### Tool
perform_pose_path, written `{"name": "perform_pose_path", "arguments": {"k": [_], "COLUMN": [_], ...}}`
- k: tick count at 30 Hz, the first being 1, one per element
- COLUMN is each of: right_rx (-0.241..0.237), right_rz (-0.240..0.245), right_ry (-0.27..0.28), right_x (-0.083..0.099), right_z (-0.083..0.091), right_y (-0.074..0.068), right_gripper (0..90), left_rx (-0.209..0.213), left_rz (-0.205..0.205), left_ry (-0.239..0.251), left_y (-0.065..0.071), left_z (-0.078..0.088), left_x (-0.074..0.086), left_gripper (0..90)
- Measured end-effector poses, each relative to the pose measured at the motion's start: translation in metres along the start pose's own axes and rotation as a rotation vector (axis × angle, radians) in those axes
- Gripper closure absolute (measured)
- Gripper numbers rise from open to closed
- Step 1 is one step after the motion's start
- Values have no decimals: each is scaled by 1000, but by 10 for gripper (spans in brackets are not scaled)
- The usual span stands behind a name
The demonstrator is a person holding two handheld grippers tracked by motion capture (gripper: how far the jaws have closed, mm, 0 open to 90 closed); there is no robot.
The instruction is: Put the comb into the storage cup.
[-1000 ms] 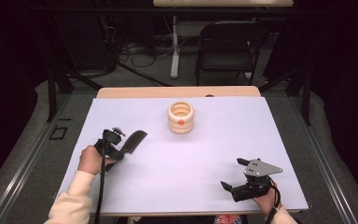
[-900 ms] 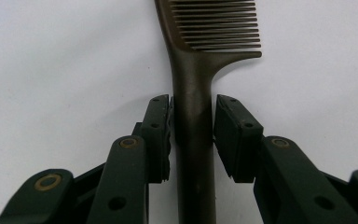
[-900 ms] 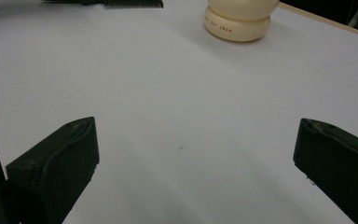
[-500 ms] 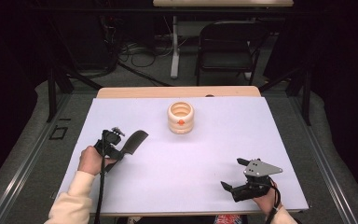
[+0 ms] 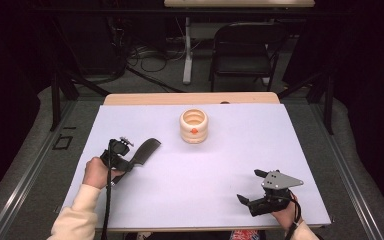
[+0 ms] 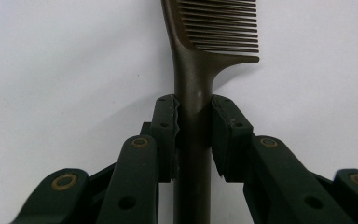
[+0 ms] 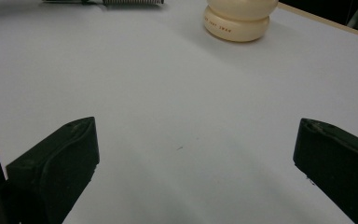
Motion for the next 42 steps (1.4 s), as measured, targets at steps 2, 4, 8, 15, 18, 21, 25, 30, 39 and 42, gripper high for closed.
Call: {"name": "perform_pose_path", "arguments": {"k": [2,4,8,15,18,21,25,30,39,42], "right_rx": [0,0,0,2,2,1,3,3,4,4], "right_rz": [0,0,0,-1,-1,0,-2,-2,-1,-2], "right_ry": [0,0,-1,-1,-1,-2,-1,-2,-2,-1], "right_x": [0,0,0,0,0,0,0,0,0,0], "right_z": [0,0,0,0,0,0,0,0,0,0], "right_y": [0,0,0,0,0,0,0,0,0,0], "right_gripper": [0,0,0,0,0,0,0,0,0,0], "left_rx": [0,7,13,22,23,29,30,40,46,40], "left_rz": [-12,-9,-8,-10,-4,0,-5,-10,-15,-30], "left_ry": [6,22,55,106,132,157,188,232,284,320], "left_y": [-1,0,0,1,1,1,3,6,9,11], "left_z": [2,4,8,13,16,18,20,23,25,26], "left_x": [0,1,1,3,3,4,4,2,2,1], "left_gripper": [725,725,725,725,725,725,725,725,725,725]}}
Point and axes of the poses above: each handheld gripper's, and its own axes: z roughly backward along the jaws, x roughly out of its underside, y roughly to its right, the point moved 4 cm from there along -z, roughly forward along the jaws, and after that the axes turned 11 degrees about y, right-handed, at the moved point
